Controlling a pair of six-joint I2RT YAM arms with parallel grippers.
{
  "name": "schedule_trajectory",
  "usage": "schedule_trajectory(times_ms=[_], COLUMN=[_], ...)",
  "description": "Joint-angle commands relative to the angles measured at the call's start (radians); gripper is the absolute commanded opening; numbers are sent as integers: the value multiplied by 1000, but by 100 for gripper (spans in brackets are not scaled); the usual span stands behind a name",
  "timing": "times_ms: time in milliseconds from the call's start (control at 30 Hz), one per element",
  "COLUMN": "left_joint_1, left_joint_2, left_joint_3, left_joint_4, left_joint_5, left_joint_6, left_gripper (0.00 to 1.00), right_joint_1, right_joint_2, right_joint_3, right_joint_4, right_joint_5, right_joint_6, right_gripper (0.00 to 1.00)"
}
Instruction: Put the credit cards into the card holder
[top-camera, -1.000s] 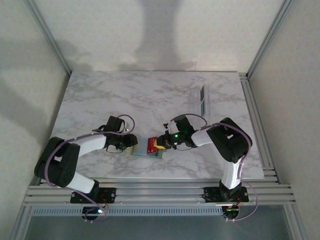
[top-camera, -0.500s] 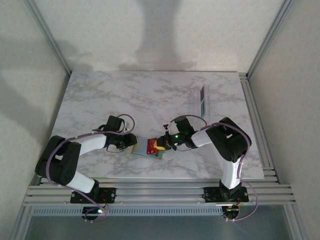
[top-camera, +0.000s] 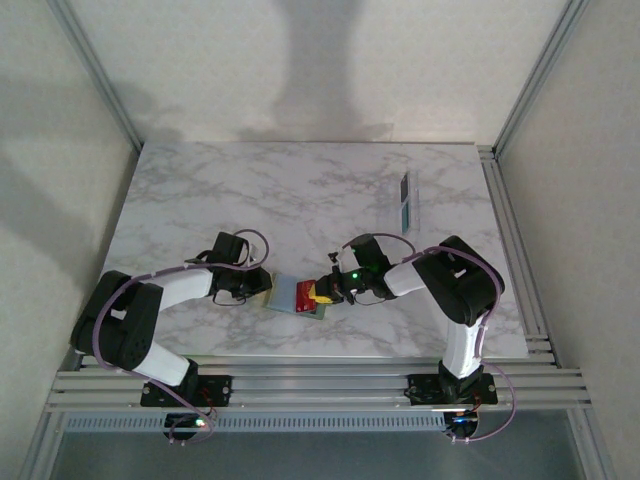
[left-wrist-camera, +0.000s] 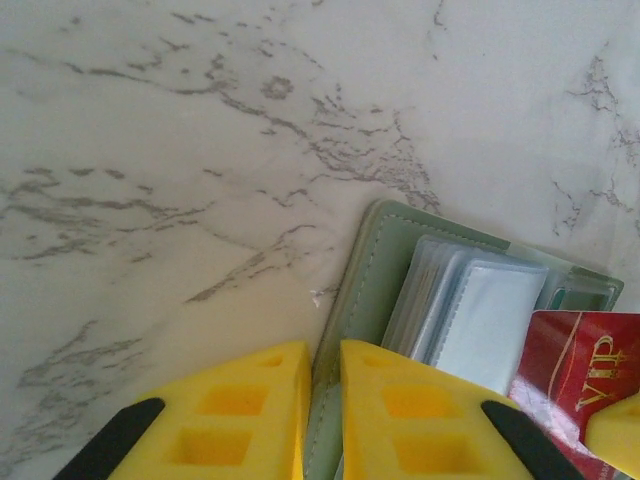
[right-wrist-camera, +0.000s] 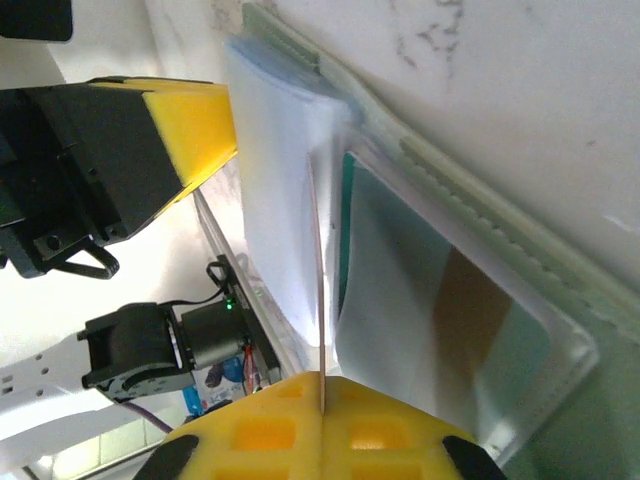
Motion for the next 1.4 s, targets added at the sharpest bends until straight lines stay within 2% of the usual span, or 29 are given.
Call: schedule_trajectory(times_ms=[0,433,633,1100,1367], left_joint_1=[3,3,3,4,3], left_joint_2=[27,4,10,15,11], left_joint_3=[-27,-38,-36,-37,-52], left_joint_4=[-59,-70,-76,-91,-78], left_joint_5=[-29,-25,-29,-29,0], left_joint_6=[-3,12,17,25,27], left_gripper=[15,13,13,10,10], right_joint_1=[11,16,17,10,11], right_joint_2=[-4,27,64,91,111], right_joint_3=[-14,-9,1,20,-2], right_joint_4=[26,48,120,138,205], right_joint_5=[-35,-56,-68,-21,23], right_joint_6=[33,39,66,88,131], right_gripper=[0,0,0,2,2])
